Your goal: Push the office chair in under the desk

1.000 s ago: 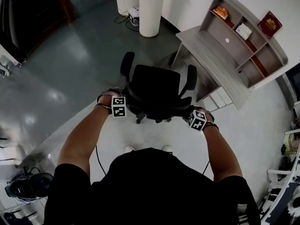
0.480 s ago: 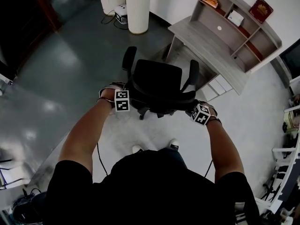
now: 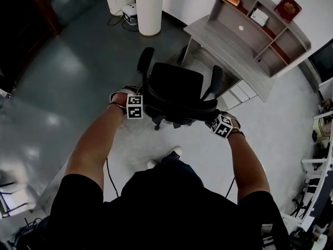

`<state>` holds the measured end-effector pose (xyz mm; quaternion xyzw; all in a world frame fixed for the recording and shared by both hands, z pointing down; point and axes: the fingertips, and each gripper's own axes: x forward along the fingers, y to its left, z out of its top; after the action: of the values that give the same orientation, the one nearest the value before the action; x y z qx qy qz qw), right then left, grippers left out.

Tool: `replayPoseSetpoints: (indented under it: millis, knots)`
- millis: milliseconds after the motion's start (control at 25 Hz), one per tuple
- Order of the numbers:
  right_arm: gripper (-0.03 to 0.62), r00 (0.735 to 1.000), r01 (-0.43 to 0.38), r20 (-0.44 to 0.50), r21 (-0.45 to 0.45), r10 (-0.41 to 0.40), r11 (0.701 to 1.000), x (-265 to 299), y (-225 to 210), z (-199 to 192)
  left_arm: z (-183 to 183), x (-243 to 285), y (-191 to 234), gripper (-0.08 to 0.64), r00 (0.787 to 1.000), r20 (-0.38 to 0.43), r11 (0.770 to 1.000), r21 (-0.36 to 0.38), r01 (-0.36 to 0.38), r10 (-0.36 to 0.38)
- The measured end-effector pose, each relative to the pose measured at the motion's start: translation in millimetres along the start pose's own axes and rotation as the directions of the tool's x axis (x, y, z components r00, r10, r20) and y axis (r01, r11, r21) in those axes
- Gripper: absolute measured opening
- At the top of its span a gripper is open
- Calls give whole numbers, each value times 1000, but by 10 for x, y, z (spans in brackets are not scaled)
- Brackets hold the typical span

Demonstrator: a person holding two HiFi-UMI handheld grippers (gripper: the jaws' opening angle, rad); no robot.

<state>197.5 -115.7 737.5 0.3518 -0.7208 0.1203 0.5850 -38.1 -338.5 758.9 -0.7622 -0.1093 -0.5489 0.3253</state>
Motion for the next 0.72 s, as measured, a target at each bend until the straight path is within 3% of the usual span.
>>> replayPoseSetpoints:
  millis: [720]
  knots:
    - [153, 1000, -14, -16, -18, 14, 1000, 29, -13, -5, -26, 86, 132, 252, 1000, 21, 999, 35, 3, -4]
